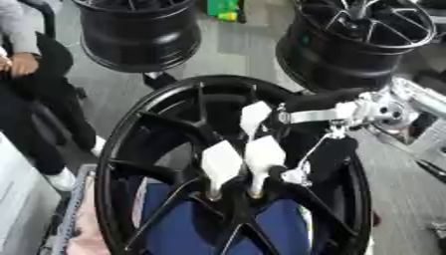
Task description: Pull the pin out of the wheel hub.
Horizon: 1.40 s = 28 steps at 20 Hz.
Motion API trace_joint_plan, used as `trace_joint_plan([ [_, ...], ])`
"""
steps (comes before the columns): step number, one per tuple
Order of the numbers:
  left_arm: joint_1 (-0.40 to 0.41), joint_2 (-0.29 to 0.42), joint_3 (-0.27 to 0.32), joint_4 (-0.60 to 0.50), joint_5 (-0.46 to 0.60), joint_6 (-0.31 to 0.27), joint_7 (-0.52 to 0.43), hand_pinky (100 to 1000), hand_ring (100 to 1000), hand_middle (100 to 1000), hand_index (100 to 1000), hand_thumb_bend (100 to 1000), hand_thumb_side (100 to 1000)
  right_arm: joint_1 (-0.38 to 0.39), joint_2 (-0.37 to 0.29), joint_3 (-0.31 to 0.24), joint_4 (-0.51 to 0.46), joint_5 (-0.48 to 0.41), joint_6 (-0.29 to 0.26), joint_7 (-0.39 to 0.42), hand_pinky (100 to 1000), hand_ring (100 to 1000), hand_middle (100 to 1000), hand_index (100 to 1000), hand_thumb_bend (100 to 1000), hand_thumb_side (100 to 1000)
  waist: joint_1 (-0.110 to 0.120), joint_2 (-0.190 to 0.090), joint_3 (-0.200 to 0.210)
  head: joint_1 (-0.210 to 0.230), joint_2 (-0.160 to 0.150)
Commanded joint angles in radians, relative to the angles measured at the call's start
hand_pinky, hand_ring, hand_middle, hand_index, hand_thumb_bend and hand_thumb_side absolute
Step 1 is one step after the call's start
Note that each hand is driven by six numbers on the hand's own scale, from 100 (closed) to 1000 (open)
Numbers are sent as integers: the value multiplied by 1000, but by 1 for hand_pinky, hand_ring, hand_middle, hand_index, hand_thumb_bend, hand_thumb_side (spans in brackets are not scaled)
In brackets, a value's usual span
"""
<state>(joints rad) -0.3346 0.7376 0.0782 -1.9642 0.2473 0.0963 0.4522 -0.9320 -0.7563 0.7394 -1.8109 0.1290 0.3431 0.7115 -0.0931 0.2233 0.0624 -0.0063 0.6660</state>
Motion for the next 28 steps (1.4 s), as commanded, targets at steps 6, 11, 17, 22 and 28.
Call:
trace_joint_plan([
  [6,-6,21,18,-7,-3,7,6,753,822,690,821,284,655,-17,-38,-40,-61,-79,51,-48,751,655,462,533,102,100,6,-19,-2,4,-8],
  [11,-5,23,19,-4,-2,9,7,754,822,691,821,284,654,-16,-106,-118,-135,-163,89,-97,737,634,425,488,100,100,7,-28,-9,8,-2],
  [17,0,28,22,-2,-3,9,10,756,822,695,822,286,650,13,-196,-291,-144,-318,147,-243,725,611,406,474,100,100,12,-45,-25,16,8],
  [22,9,34,29,-1,-6,8,15,756,821,695,823,288,649,120,-310,-451,-109,-389,134,-389,726,611,413,483,100,100,13,-54,-46,34,10],
  [28,21,45,40,-7,-14,3,25,756,820,694,822,290,644,420,-443,-658,95,-322,56,-549,747,632,460,533,100,100,17,-50,-52,55,13],
])
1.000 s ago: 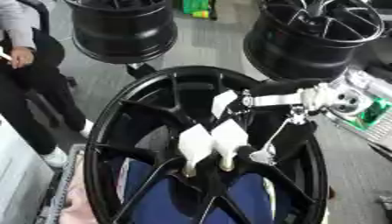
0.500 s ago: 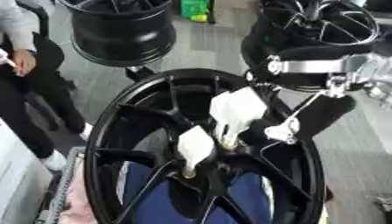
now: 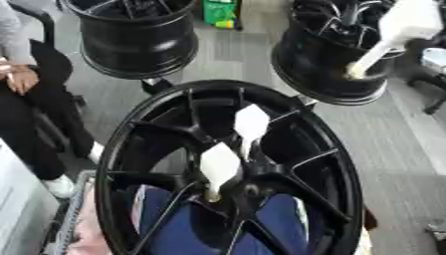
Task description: Pull the pin out of the wheel hub.
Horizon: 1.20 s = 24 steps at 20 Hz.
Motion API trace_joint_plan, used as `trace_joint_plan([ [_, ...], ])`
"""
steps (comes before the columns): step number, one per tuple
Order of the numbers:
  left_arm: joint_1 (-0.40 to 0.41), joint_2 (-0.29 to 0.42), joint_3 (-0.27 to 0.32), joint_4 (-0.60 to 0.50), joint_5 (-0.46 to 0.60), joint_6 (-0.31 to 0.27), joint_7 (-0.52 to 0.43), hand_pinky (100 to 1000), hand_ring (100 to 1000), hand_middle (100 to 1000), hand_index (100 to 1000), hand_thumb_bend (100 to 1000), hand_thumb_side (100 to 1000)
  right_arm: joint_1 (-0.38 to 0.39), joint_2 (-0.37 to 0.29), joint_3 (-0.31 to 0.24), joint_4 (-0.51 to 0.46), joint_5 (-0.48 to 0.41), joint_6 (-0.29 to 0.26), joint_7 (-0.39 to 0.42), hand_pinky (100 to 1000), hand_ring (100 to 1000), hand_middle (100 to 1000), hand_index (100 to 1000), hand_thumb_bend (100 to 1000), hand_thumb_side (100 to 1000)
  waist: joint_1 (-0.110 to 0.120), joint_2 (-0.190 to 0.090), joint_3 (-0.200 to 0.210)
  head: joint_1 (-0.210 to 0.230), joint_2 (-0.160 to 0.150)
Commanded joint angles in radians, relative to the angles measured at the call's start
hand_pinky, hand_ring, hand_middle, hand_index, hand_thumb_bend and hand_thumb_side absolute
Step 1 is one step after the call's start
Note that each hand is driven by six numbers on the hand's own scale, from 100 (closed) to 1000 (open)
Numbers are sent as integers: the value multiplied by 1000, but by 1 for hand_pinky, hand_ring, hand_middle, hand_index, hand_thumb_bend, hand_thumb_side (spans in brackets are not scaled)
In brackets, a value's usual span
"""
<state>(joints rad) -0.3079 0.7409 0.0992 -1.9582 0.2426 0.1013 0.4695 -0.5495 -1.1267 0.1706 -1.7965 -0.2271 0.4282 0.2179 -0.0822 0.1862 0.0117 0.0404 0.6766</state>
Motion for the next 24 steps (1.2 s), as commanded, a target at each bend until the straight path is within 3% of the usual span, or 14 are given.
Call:
trace_joint_plan([
  [1,-4,41,20,-15,-10,-2,10,756,820,695,822,290,644,70,-74,-116,121,52,-47,-71,750,636,466,539,100,100,8,-12,-2,11,3],
  [6,2,43,25,-19,-14,-3,17,756,820,694,823,289,643,168,-73,-190,260,160,-125,-89,787,688,529,612,135,100,16,-7,-5,21,3],
  [8,4,42,25,-19,-14,-3,18,756,819,694,822,288,644,187,-70,-211,303,217,-140,-87,807,724,592,677,186,100,17,-7,-6,23,2],
  [9,5,41,26,-19,-13,-3,18,756,819,694,823,288,644,194,-69,-217,326,247,-146,-79,827,770,684,740,238,124,17,-7,-7,23,3],
  [12,6,40,26,-18,-12,-3,18,756,819,694,823,289,644,197,-67,-241,394,338,-166,-45,863,855,830,857,258,356,17,-9,-9,23,3],
  [13,6,40,26,-18,-12,-3,19,756,819,695,823,290,644,195,-65,-249,414,361,-173,-41,876,883,860,886,215,440,17,-10,-9,24,3],
  [14,7,40,26,-18,-11,-3,19,756,819,695,823,290,644,191,-62,-255,432,375,-180,-36,876,883,860,886,215,440,17,-10,-10,24,3],
  [15,7,40,27,-18,-11,-3,19,756,819,695,823,290,644,188,-60,-262,451,385,-183,-33,877,893,875,902,179,512,17,-11,-10,24,3],
  [16,7,40,27,-18,-11,-3,19,756,819,694,823,290,643,185,-59,-268,464,391,-188,-34,876,892,875,902,170,526,17,-11,-10,24,3],
  [21,7,40,27,-19,-10,-3,20,756,819,694,823,290,644,162,-46,-295,468,371,-202,-77,854,855,836,880,137,510,17,-12,-12,26,4],
  [24,7,40,27,-19,-10,-3,19,756,818,694,823,289,643,133,-35,-314,442,325,-184,-157,830,799,781,837,100,474,18,-13,-12,27,7],
])
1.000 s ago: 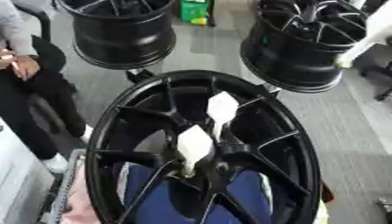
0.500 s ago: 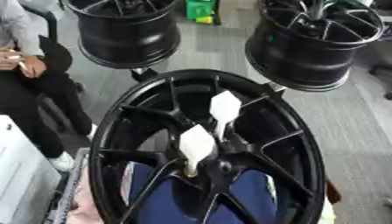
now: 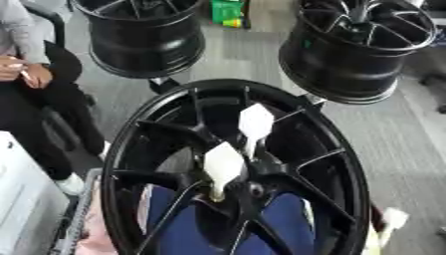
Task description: Pull the pin out of the wheel hub.
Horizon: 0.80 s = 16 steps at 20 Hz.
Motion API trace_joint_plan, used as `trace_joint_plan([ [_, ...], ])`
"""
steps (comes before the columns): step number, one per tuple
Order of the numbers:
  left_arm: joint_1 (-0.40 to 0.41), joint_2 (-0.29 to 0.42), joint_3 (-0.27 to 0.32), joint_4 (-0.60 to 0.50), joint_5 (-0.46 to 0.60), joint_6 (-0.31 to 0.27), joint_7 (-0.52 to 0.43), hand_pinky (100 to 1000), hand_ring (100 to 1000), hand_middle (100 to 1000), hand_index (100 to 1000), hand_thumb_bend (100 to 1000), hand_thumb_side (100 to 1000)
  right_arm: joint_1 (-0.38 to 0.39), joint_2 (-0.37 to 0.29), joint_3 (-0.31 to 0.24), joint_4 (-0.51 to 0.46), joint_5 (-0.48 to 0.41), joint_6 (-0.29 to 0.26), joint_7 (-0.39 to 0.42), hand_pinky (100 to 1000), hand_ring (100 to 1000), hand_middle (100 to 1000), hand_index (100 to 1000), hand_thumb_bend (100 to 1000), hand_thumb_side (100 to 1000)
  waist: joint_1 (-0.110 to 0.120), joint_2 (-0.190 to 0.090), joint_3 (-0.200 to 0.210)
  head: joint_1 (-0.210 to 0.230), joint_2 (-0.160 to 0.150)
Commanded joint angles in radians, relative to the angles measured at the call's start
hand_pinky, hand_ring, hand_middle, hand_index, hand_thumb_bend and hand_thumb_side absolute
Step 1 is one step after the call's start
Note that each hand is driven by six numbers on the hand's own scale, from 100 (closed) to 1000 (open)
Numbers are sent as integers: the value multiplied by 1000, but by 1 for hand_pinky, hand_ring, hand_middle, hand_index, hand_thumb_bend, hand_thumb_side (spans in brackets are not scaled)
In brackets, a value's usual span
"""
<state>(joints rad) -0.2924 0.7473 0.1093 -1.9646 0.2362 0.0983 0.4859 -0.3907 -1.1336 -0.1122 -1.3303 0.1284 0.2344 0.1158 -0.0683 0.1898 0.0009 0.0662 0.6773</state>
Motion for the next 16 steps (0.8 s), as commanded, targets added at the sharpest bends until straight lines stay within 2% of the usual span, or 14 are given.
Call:
trace_joint_plan([
  [1,-9,33,16,-13,-4,0,3,756,818,694,822,290,643,-37,-24,-34,-37,-53,16,-90,827,791,772,831,100,463,4,-18,-1,0,7],
  [4,-10,33,14,-13,-4,1,1,756,817,692,822,291,641,-73,-14,-30,-74,-128,22,-183,827,778,758,819,100,495,6,-21,0,-1,7],
  [6,-10,35,11,-16,-4,1,-1,756,817,692,822,293,639,-90,-11,-19,-95,-161,24,-216,824,777,755,817,100,497,7,-22,1,-4,7],
  [10,-6,48,-5,-33,-16,4,-17,759,819,695,828,291,634,-113,-7,-4,-124,-176,28,-244,814,762,742,805,100,517,10,-23,3,-9,7],
  [16,22,136,-81,-35,-126,-20,-141,773,828,711,845,286,625,-133,-2,17,-142,-169,32,-241,815,764,743,804,100,541,11,-25,3,-9,-6],
])
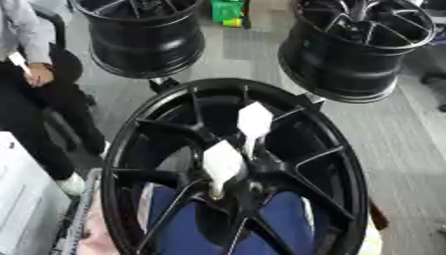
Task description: Pull the pin out of the wheel hub.
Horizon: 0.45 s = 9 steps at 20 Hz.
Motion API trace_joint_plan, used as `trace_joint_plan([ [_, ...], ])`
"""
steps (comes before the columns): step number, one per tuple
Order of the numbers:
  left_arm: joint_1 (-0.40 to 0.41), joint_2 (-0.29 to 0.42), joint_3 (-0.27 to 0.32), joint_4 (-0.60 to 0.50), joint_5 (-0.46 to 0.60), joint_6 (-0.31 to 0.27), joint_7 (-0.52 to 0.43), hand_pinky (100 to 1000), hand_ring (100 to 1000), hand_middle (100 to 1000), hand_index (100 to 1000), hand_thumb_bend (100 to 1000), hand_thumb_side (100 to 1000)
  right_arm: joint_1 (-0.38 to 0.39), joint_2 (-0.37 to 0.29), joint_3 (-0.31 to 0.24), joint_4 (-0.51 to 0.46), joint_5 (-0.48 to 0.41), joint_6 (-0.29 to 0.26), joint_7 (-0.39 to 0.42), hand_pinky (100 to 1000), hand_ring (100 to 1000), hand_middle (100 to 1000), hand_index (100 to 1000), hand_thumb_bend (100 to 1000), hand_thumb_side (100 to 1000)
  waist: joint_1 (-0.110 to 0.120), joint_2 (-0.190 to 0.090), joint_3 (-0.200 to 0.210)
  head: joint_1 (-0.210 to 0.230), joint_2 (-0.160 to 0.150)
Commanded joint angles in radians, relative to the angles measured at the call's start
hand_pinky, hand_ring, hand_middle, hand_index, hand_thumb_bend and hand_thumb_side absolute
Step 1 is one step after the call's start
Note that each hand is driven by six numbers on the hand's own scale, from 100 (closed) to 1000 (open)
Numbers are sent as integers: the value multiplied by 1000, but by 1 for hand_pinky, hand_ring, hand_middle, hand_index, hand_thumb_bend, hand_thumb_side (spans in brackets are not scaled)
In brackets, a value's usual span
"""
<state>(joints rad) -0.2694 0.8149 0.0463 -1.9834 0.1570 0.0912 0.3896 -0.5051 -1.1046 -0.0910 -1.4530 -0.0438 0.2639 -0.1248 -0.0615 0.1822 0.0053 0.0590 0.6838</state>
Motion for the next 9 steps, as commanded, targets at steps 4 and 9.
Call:
trace_joint_plan([
  [4,16,103,-58,-17,-122,-45,-97,782,840,734,856,288,621,-25,-28,0,-24,20,4,14,815,765,744,804,100,551,4,-18,-2,-2,-17],
  [9,43,109,-112,-17,-169,-76,-140,782,844,740,860,273,639,-30,-22,2,-25,24,2,21,815,765,744,805,100,562,3,-17,-3,0,-20],
])
